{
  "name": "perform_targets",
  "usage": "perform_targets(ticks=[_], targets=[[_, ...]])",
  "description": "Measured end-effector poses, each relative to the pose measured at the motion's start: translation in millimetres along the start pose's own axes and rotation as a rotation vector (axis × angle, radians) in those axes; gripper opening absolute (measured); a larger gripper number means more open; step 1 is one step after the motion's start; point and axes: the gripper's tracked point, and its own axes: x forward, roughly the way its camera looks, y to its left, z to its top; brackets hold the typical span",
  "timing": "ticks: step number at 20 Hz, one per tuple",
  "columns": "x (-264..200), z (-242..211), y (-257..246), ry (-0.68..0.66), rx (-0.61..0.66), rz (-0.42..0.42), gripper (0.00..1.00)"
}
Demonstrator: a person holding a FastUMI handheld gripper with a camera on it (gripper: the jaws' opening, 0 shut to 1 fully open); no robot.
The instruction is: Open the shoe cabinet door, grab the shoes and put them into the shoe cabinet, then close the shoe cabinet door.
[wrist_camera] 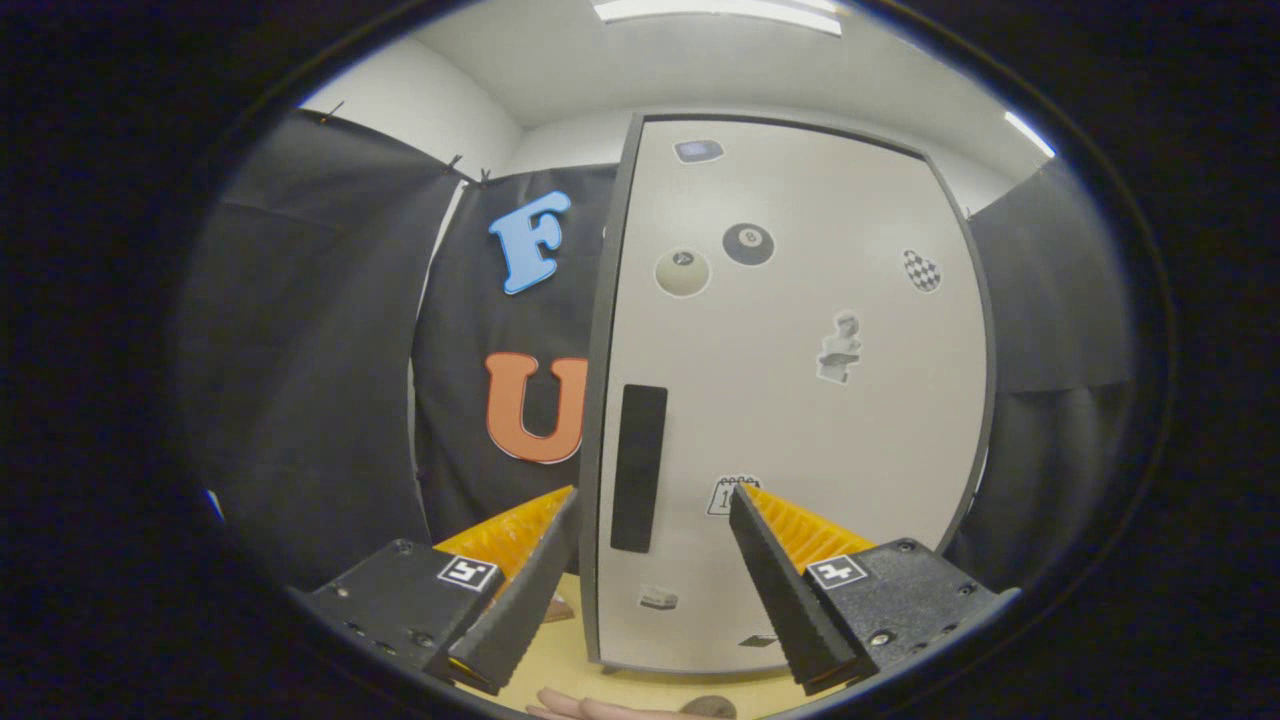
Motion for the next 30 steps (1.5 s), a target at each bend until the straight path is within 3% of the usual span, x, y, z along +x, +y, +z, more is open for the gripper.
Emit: perform_targets(ticks=[5, 7, 9, 10, 12, 14, 17, 30], targets=[[41, -13, 10, 0.033, 0.032, 0.002, 0.96], [55, -17, 7, 0.048, 0.035, -0.027, 0.87], [64, -15, 4, 0.044, 0.036, -0.044, 0.72], [67, -13, 10, 0.042, 0.044, -0.010, 0.61], [66, -13, 8, 0.040, 0.046, -0.026, 0.40], [63, -14, 6, 0.058, 0.047, -0.032, 0.33], [50, -15, 8, 0.094, 0.057, 0.006, 0.29], [-60, -10, -9, 0.129, 0.083, 0.173, 0.29]])
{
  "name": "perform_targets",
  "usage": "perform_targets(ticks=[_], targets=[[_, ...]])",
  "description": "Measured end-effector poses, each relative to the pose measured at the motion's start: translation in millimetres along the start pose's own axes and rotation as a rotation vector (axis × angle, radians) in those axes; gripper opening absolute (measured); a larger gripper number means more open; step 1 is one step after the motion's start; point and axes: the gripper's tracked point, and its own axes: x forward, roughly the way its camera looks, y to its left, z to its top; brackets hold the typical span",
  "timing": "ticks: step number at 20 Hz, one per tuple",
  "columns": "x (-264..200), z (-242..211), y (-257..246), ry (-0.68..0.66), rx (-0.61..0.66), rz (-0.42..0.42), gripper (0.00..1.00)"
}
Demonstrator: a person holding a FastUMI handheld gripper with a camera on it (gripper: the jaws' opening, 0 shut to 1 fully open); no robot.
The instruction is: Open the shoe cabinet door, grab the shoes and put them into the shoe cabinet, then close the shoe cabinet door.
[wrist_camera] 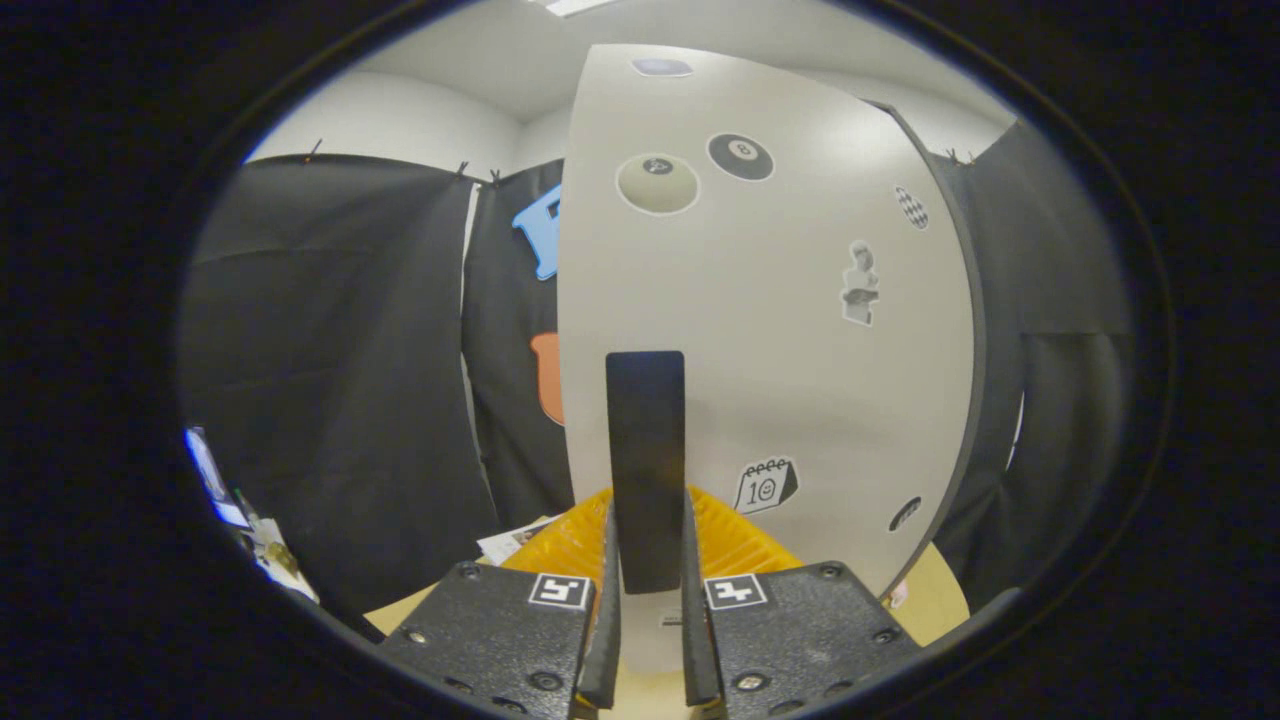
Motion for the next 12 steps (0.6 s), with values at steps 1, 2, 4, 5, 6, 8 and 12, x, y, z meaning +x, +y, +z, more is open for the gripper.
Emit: perform_targets(ticks=[1, 2, 4, 5, 6, 8, 12], targets=[[-9, -1, -2, 0.005, -0.004, 0.009, 0.29], [-17, -1, -5, 0.008, 0.010, 0.022, 0.28], [-33, -3, -10, 0.017, 0.038, 0.052, 0.28], [-40, -3, -13, 0.019, 0.046, 0.063, 0.28], [-48, -4, -18, 0.019, 0.047, 0.071, 0.28], [-65, -6, -27, 0.018, 0.045, 0.073, 0.28], [-101, -7, -50, 0.018, 0.022, 0.039, 0.28]])
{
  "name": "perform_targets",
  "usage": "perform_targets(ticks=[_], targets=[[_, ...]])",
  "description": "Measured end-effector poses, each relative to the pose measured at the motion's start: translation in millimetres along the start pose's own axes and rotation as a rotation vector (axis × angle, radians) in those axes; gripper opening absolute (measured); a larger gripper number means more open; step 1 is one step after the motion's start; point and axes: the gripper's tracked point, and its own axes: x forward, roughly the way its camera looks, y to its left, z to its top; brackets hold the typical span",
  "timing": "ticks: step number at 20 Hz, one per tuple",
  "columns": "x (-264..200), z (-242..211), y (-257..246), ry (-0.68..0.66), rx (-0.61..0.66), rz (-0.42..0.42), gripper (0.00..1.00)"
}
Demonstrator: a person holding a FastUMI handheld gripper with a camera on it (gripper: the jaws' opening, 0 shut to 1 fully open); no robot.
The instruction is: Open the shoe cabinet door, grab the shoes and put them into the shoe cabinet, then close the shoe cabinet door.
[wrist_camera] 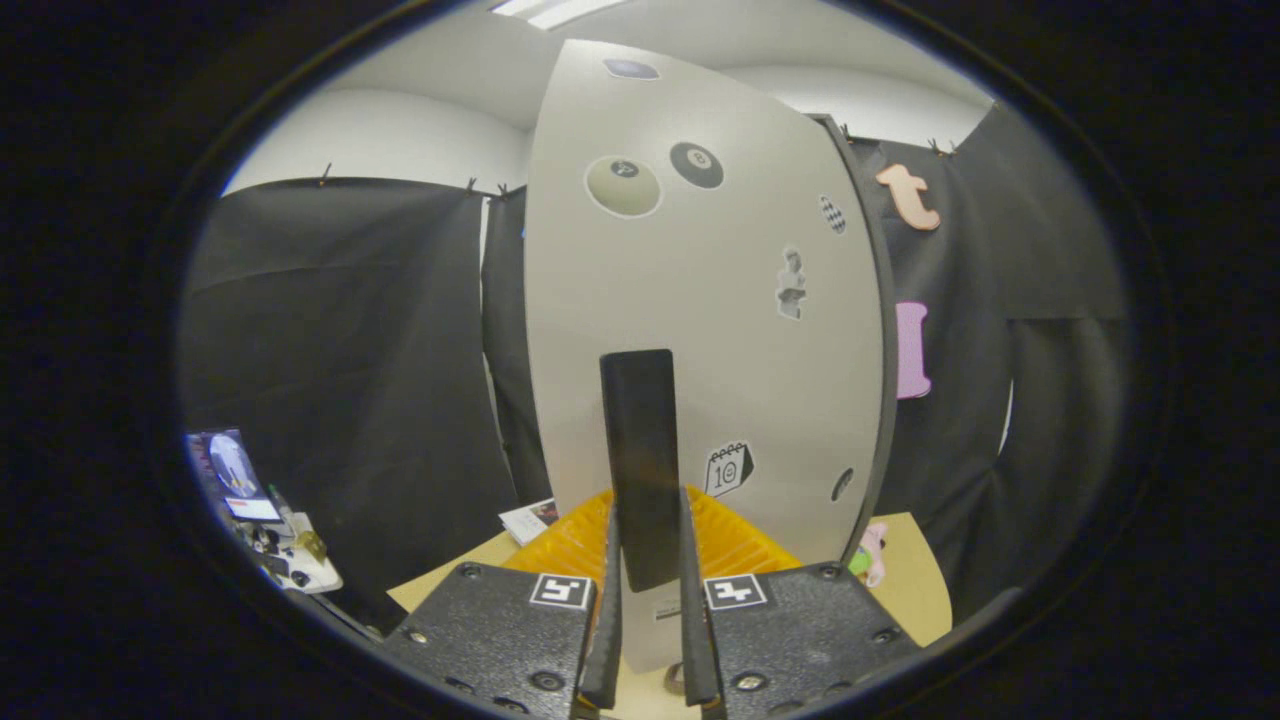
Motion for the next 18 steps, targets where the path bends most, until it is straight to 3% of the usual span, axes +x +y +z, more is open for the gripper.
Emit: perform_targets(ticks=[11, 18], targets=[[-53, -1, -68, -0.042, -0.098, -0.187, 0.22], [-78, 1, -119, -0.047, -0.081, -0.292, 0.10]])
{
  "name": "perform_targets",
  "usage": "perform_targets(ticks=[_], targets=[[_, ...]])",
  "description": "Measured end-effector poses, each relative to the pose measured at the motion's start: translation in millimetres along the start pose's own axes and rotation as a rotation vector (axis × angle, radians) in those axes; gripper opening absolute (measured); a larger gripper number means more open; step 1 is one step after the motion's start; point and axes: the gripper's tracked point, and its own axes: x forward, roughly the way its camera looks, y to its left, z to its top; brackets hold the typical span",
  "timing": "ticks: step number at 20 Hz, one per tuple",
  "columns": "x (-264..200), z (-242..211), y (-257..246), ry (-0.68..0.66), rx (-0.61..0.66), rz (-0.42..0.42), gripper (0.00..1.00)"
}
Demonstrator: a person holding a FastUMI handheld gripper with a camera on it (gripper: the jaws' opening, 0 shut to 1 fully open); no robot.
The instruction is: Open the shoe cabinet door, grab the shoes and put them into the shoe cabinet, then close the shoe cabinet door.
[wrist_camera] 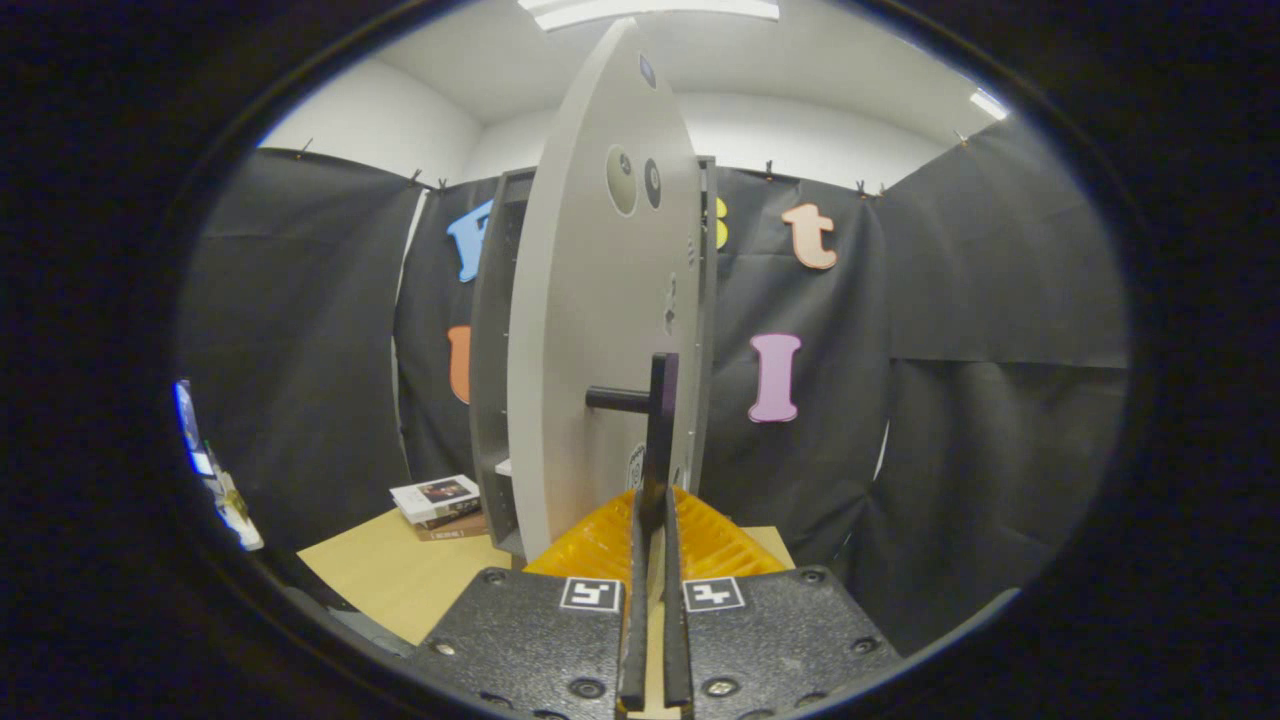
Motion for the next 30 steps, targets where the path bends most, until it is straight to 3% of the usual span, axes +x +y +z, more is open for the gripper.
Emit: perform_targets(ticks=[3, 7, 9, 15, 17, 18, 19, 21, 24, 27, 30], targets=[[3, 0, -38, -0.003, 0.006, -0.076, 0.07], [6, -6, -47, 0.008, 0.109, 0.035, 0.05], [5, -9, -50, 0.013, 0.111, 0.049, 0.06], [-32, -29, -56, -0.038, 0.070, -0.106, 0.09], [-52, -40, -38, -0.076, 0.091, -0.114, 0.19], [-60, -44, -25, -0.092, 0.092, -0.101, 0.43], [-67, -56, -22, -0.090, 0.084, -0.120, 0.49], [-81, -79, -15, -0.063, 0.053, -0.168, 0.71], [-98, -92, 10, -0.101, 0.104, -0.183, 0.96], [-101, -110, 29, -0.152, 0.114, -0.212, 1.00], [-90, -136, 54, -0.171, 0.021, -0.234, 1.00]])
